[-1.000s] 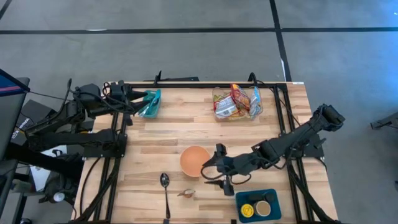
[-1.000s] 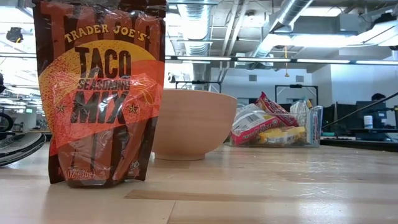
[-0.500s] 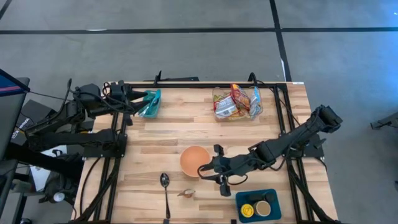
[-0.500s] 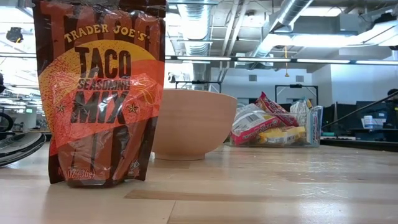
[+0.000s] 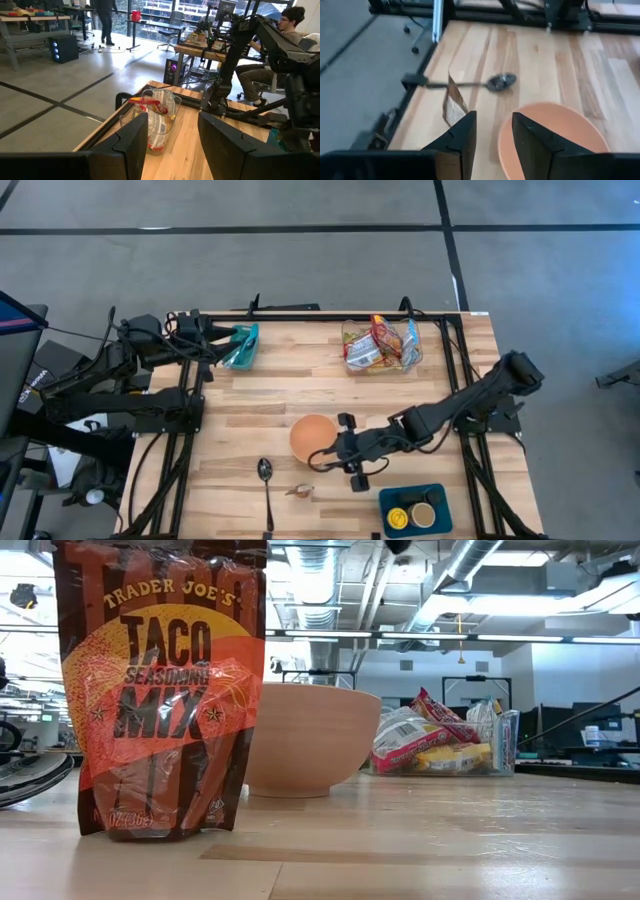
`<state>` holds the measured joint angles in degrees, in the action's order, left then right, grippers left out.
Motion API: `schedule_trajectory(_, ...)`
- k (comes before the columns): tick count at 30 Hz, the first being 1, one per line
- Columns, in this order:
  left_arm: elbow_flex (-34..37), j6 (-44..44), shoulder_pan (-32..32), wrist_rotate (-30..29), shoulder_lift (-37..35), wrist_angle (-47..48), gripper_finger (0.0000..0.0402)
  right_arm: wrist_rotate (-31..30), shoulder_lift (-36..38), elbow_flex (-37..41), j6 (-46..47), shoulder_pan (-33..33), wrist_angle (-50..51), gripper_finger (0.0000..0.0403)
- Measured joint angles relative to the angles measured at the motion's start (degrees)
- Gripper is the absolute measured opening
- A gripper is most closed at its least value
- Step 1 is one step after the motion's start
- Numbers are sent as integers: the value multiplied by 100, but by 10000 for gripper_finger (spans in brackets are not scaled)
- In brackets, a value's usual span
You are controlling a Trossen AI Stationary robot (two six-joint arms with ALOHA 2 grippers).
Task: Pick & Place Food Item
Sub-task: Put the orange seasoning pack into the dark blue bin
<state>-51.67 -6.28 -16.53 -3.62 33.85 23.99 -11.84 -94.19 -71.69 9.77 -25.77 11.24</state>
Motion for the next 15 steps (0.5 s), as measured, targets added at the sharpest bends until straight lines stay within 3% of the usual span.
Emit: schedule_trajectory(15, 0, 0, 0, 0, 0, 0, 168, 1, 595, -1, -284, -44, 1505, 118)
